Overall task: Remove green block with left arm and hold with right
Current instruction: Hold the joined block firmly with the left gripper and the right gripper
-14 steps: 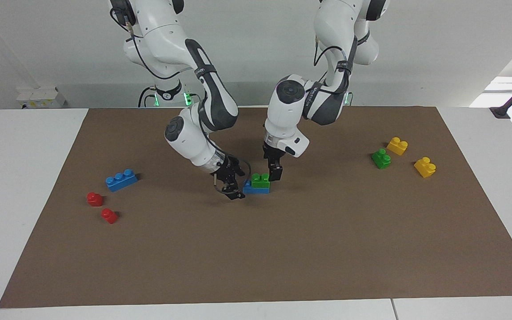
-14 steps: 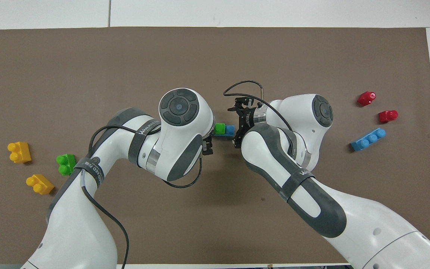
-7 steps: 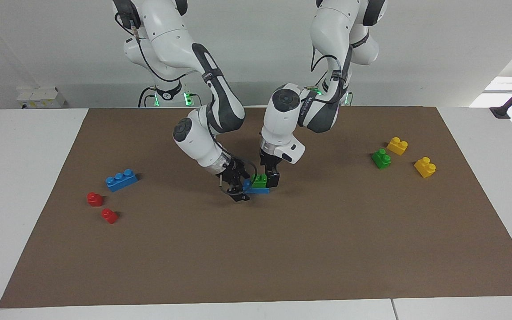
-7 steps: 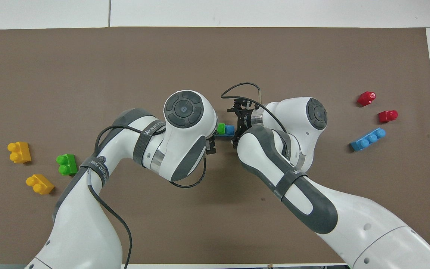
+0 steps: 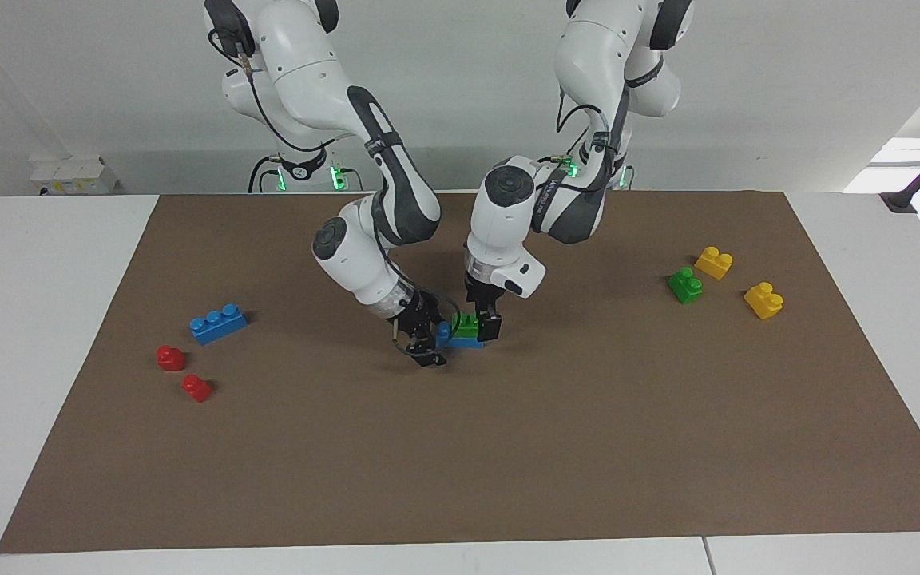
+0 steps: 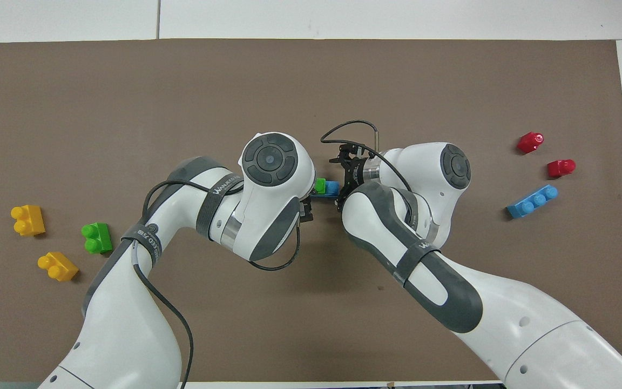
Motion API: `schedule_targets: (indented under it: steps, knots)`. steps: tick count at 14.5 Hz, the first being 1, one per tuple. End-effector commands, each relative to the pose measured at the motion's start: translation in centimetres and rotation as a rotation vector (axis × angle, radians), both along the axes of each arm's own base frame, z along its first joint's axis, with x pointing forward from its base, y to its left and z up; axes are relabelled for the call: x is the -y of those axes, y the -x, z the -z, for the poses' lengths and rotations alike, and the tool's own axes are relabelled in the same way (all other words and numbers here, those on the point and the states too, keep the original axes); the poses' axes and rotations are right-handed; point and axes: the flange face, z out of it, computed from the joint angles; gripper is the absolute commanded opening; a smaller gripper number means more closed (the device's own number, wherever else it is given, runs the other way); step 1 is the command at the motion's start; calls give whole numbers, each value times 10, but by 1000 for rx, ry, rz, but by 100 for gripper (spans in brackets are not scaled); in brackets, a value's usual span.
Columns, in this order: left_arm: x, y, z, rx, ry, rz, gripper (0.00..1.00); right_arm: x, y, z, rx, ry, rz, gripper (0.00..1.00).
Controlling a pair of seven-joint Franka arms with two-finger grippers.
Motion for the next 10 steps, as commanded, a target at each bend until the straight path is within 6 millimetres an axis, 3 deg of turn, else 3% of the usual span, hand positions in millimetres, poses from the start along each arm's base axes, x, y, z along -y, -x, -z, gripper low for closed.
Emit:
schedule_targets:
  steps: [1,10]
  knots:
    - [4,-3,1,26,-5,-18,100,-1,1,1,9,-7,26,83]
    - [4,-2,4,33,-6,-38,100,-9,2,-1,6,-27,40,57]
